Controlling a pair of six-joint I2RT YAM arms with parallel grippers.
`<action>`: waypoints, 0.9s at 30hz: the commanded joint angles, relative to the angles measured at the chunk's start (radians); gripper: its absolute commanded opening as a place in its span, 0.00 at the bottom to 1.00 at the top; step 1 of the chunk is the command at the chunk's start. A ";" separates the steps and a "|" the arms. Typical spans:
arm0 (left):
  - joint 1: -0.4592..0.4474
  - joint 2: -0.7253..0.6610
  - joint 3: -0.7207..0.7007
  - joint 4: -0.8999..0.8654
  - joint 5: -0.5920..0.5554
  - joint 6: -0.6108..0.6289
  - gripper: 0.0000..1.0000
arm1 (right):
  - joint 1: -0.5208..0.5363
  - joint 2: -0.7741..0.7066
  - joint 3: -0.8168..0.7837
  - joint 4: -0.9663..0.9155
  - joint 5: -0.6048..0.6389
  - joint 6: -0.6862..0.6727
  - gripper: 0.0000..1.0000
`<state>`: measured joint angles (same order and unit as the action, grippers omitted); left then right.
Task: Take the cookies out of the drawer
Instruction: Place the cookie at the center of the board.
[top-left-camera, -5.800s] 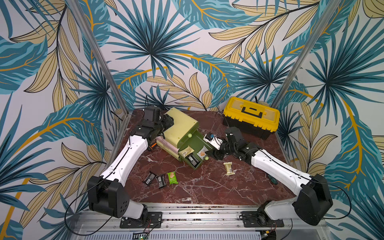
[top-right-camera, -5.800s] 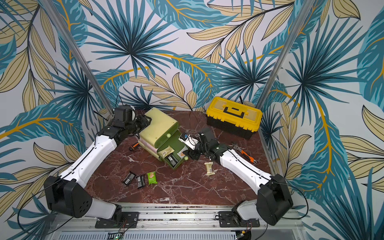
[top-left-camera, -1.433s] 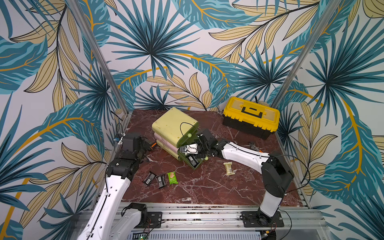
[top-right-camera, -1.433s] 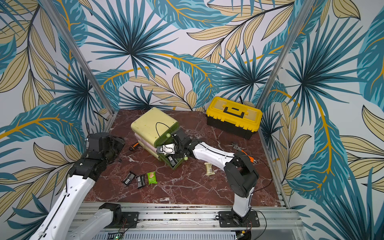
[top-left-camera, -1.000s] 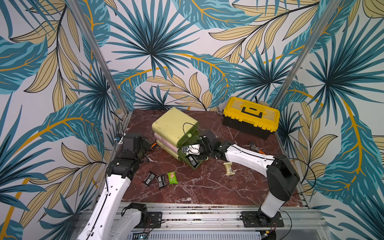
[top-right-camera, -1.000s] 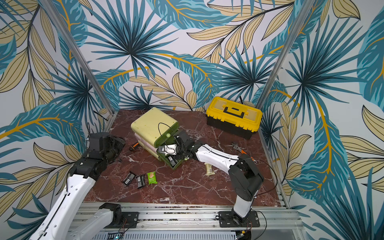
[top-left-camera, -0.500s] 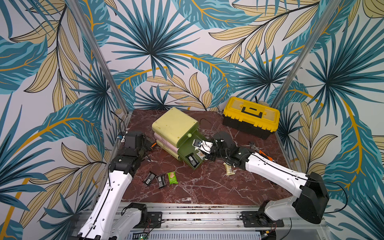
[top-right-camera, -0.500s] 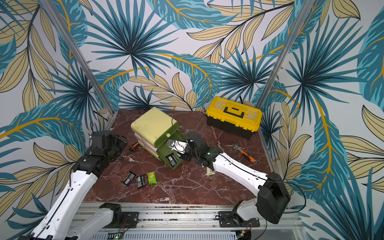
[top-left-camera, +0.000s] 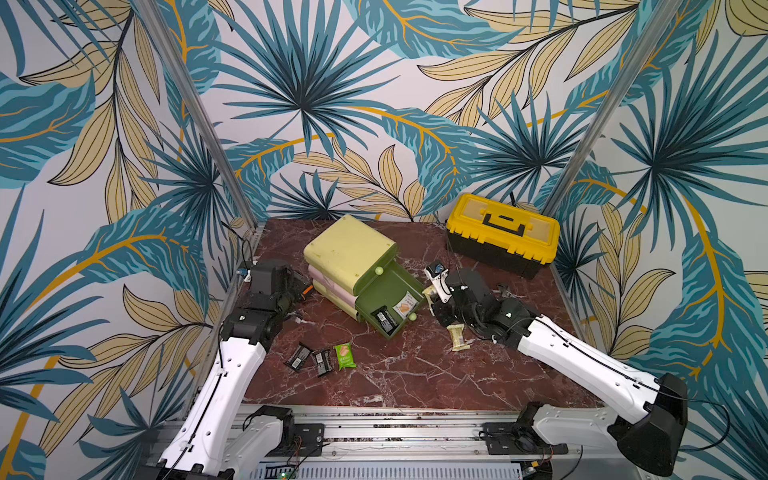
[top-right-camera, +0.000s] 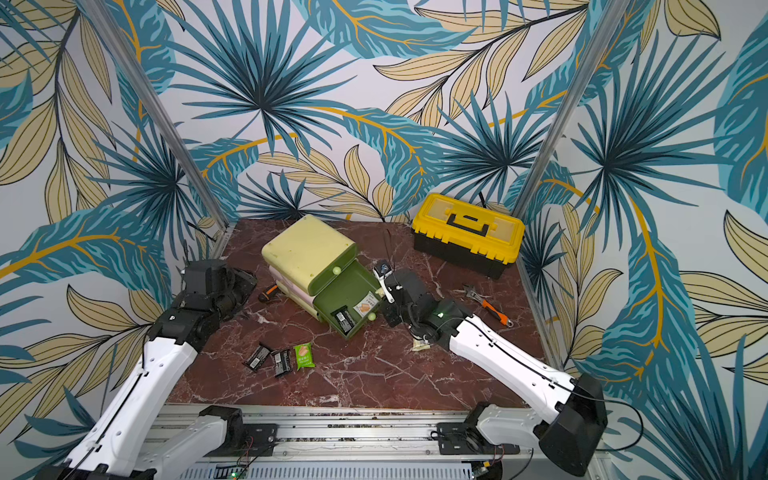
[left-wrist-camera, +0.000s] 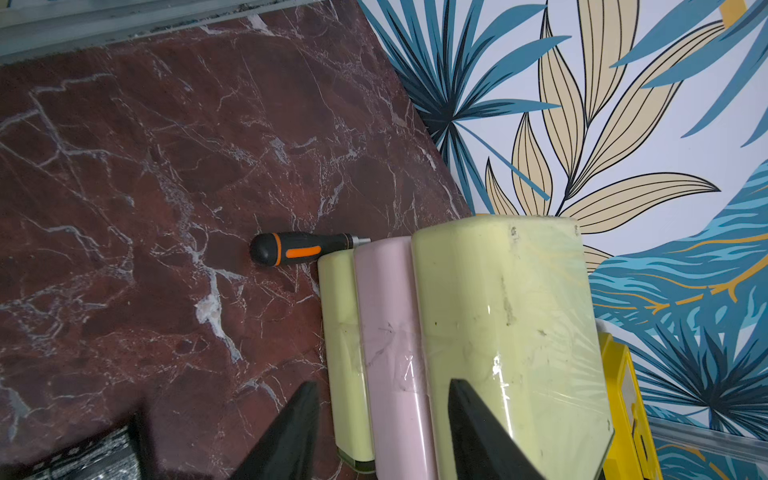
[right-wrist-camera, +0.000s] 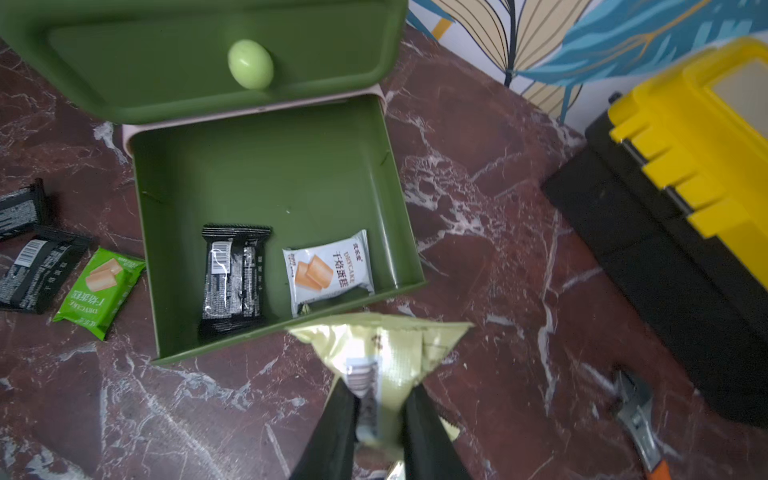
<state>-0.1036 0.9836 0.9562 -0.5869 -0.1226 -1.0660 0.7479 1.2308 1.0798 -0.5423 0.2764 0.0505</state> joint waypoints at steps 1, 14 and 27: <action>0.010 0.002 0.032 0.025 0.007 0.017 0.54 | 0.000 -0.011 -0.055 -0.180 0.009 0.212 0.21; 0.011 0.003 0.037 0.016 0.014 0.018 0.54 | -0.005 0.184 -0.129 -0.186 -0.084 0.390 0.21; 0.012 -0.002 0.035 0.012 0.025 0.020 0.54 | -0.095 0.346 -0.133 -0.074 -0.153 0.360 0.21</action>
<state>-0.1028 0.9878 0.9565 -0.5823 -0.1028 -1.0630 0.6727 1.5597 0.9573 -0.6430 0.1421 0.4183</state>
